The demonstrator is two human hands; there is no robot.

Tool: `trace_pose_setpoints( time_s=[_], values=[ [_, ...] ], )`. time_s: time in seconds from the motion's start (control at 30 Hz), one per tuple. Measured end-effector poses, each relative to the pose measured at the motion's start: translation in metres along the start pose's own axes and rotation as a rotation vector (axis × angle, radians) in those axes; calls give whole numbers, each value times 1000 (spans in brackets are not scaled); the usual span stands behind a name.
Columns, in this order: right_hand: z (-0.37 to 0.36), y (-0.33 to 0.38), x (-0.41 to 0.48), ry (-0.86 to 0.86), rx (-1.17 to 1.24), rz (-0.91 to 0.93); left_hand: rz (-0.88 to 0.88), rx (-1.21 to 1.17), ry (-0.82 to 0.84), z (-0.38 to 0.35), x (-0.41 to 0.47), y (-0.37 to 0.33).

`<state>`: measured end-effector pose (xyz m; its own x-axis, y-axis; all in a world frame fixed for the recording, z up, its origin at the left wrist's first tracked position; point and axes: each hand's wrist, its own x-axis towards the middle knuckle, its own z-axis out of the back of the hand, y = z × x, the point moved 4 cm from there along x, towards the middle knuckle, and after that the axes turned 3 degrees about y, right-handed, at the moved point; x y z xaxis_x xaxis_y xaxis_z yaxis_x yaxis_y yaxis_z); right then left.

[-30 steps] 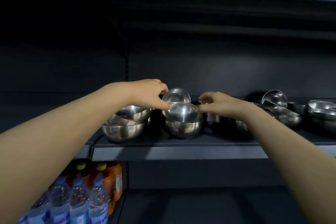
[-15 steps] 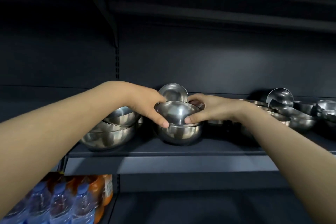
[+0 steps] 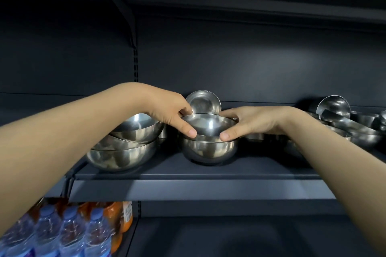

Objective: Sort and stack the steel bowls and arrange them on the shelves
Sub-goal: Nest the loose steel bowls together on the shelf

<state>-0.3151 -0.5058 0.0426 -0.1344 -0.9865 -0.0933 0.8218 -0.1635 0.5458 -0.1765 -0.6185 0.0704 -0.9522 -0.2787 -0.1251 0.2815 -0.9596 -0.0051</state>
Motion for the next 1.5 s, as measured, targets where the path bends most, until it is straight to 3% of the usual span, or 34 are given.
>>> trace_pose_setpoints(
  time_s=[0.4, 0.7, 0.93, 1.1, 1.33, 1.5],
  values=[
    [5, -6, 4, -9, -9, 16, 26, -89, 9, 4, 0, 3],
    [3, -7, 2, -23, 23, 7, 4, -30, 4, 1, 0, 4],
    [1, -8, -6, -83, 10, 4, 83, -69, 3, 2, -9, -1],
    [5, -2, -25, -216, 9, -5, 128, -168, -181, 14, -30, -11],
    [16, 18, -52, -416, -122, -5, 240, -56, -460, 24, -84, -18],
    [-6, 50, -67, -460, -281, 39, 311, 42, -481, 15, -135, -26]
  ],
)
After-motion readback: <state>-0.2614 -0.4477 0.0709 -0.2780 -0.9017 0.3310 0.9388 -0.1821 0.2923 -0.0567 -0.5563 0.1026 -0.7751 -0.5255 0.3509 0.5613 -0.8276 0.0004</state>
